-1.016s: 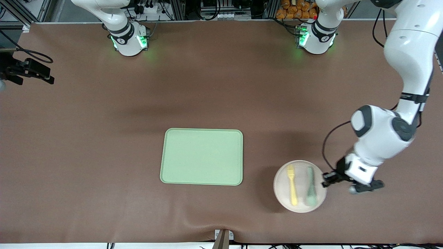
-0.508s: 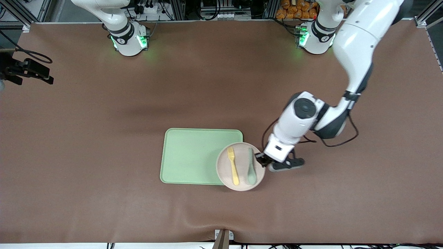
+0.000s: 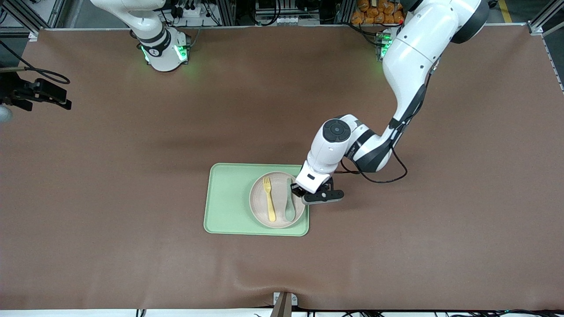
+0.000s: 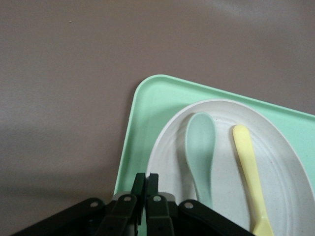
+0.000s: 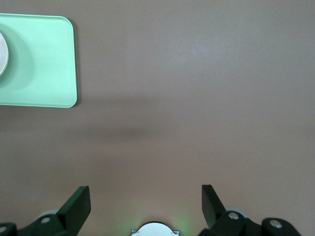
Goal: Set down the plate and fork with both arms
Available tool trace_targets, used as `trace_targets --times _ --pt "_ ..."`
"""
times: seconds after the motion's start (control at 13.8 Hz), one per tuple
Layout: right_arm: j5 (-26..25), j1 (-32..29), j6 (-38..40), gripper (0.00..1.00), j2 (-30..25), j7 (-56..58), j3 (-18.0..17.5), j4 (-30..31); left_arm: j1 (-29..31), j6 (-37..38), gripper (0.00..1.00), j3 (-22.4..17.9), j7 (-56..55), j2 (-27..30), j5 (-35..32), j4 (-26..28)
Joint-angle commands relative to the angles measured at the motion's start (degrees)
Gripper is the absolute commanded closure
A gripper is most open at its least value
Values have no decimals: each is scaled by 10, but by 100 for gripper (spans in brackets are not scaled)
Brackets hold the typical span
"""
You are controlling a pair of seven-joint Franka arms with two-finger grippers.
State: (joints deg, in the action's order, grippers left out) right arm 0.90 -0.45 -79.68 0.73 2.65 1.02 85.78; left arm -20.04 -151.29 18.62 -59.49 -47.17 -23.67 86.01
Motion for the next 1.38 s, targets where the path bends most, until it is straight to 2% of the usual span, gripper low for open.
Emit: trace_targets --times 0.0,0.36,0.51,0.65,0.87,1.31 --pt "4 2 10 0 7 5 -4 -12 -2 -26 100 -2 -5 -19 -15 -18" --pt "46 21 3 0 7 -28 -5 -13 -23 -42 100 -5 -9 -37 -15 -23" --pt "99 20 8 0 17 -61 -4 -12 -30 -45 100 -5 -9 -41 -14 -24" --pt "120 42 -6 0 33 -98 -6 -12 -36 -52 100 -6 -9 -49 -14 -31" --pt "118 98 -47 0 49 -192 -6 -10 -52 -52 100 -22 -12 -62 -14 -44" --pt "110 137 -107 0 88 -203 -6 -10 -54 -54 100 -34 -14 -64 -13 -44"
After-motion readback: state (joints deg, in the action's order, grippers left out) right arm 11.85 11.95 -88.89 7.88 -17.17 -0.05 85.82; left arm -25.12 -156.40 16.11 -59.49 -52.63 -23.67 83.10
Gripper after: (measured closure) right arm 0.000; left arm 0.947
